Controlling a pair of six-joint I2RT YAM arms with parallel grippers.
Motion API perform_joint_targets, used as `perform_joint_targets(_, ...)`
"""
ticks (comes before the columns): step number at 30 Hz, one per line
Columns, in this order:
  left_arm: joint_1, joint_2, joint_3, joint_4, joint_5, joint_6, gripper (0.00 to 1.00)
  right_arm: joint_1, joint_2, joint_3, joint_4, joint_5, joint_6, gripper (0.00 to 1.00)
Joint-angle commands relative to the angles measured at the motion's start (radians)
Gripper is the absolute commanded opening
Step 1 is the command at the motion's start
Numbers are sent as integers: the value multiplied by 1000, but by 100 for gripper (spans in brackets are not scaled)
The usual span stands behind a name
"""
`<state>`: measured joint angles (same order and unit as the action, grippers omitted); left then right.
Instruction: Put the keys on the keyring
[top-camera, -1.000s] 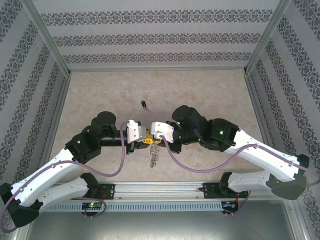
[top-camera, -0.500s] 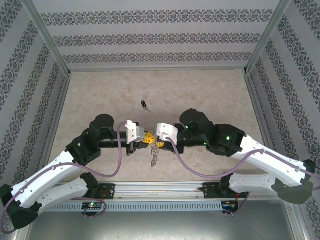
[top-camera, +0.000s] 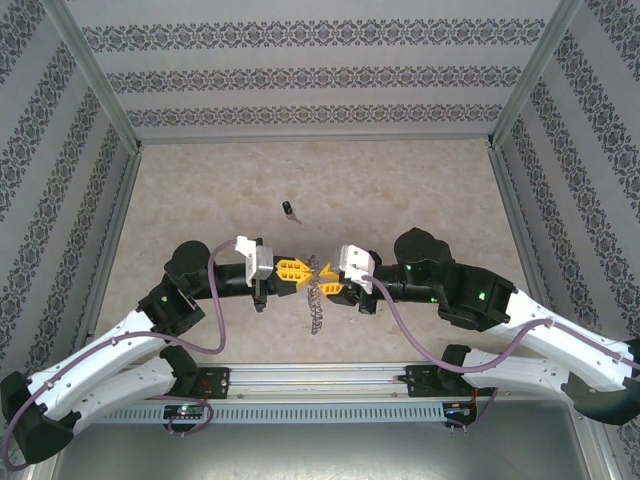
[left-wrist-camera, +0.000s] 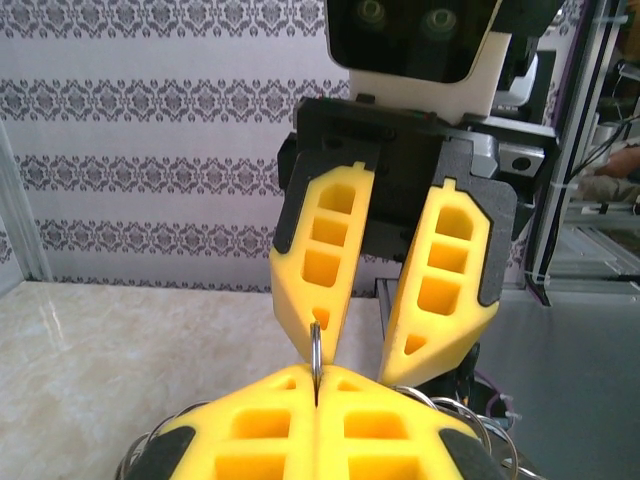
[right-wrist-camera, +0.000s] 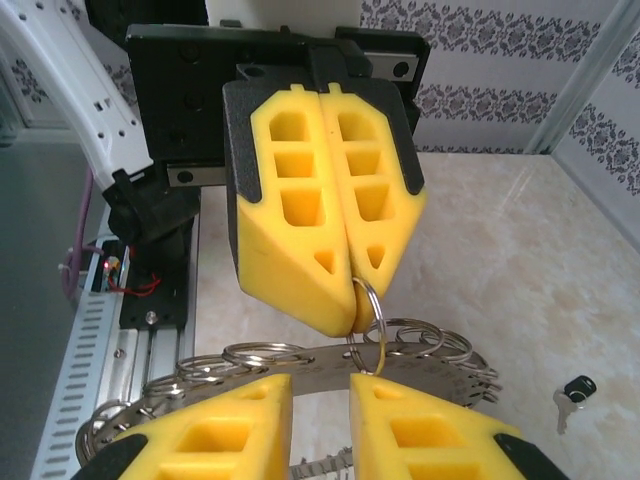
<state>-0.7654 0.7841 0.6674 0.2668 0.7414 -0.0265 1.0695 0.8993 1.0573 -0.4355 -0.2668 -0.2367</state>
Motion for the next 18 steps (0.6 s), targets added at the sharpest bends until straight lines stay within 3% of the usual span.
perform_joint_targets(1, 0, -17, -6, 151, 38, -56, 0, 0, 0, -20, 81, -32, 32, 23)
perform_joint_targets(18, 0, -29, -20, 193, 57, -84, 0, -29, -28, -55, 160, -36, 79, 21)
